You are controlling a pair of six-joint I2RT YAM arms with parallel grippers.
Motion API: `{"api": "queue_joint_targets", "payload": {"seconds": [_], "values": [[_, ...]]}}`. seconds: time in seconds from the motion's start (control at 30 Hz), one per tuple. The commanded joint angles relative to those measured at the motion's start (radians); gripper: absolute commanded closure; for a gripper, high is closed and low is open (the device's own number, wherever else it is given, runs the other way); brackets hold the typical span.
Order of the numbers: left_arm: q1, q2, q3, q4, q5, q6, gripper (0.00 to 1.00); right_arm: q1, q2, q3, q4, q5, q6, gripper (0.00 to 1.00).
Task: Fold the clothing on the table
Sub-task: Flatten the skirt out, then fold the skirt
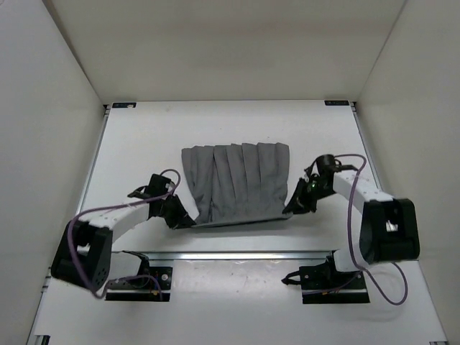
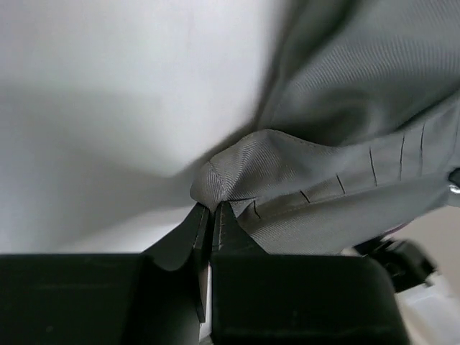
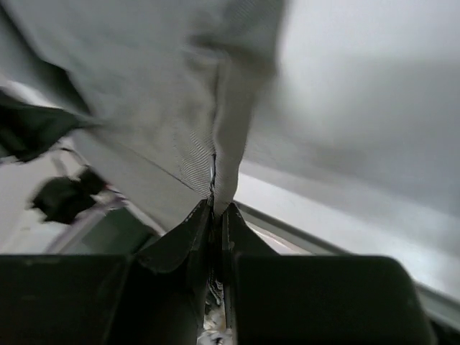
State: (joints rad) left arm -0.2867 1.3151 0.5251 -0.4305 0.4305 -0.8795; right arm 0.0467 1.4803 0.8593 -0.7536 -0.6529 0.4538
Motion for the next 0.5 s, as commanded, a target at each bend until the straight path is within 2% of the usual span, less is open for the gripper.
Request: {"api": "queue_joint_targets", "payload": {"seconds": [0.0, 0.07, 0.13, 0.2, 0.27, 0.3, 0.37, 0.4, 0.47], "values": [[-0.023, -0.225, -0.019, -0.166, -0.082, 0.132, 0.98, 0.044, -0.222, -0.09, -0.065, 0.196, -0.04, 1.0], [-0.04, -0.38, -0.042, -0.24, -0.082, 0.094, 0.98, 0.097, -0.334, -0.137, -0.113, 0.194, -0.009, 1.0], [-0.042, -0.554, -0.005, -0.333, -0.094, 0.051, 1.0, 0.09, -0.438, -0.141, -0.185, 0.161, 0.002, 1.0], [-0.025, -0.58, 0.065, -0.375, -0.108, 0.033, 1.0, 0.052, -0.451, -0.094, -0.225, 0.113, -0.015, 1.0], [-0.017, -0.518, 0.169, -0.349, -0.099, 0.034, 1.0, 0.045, -0.404, -0.002, -0.244, 0.081, -0.029, 1.0], [-0.005, -0.445, 0.19, -0.308, -0.089, 0.048, 0.99, 0.042, -0.349, 0.071, -0.231, 0.07, -0.029, 1.0], [0.036, -0.303, 0.338, -0.251, -0.064, 0.072, 0.99, 0.03, -0.232, 0.234, -0.199, 0.052, -0.04, 1.0], [0.072, -0.199, 0.381, -0.219, -0.052, 0.082, 1.0, 0.022, -0.147, 0.289, -0.188, 0.05, -0.043, 1.0], [0.108, 0.001, 0.565, -0.169, -0.062, 0.088, 0.94, -0.02, 0.042, 0.491, -0.139, 0.039, -0.046, 1.0]]}}
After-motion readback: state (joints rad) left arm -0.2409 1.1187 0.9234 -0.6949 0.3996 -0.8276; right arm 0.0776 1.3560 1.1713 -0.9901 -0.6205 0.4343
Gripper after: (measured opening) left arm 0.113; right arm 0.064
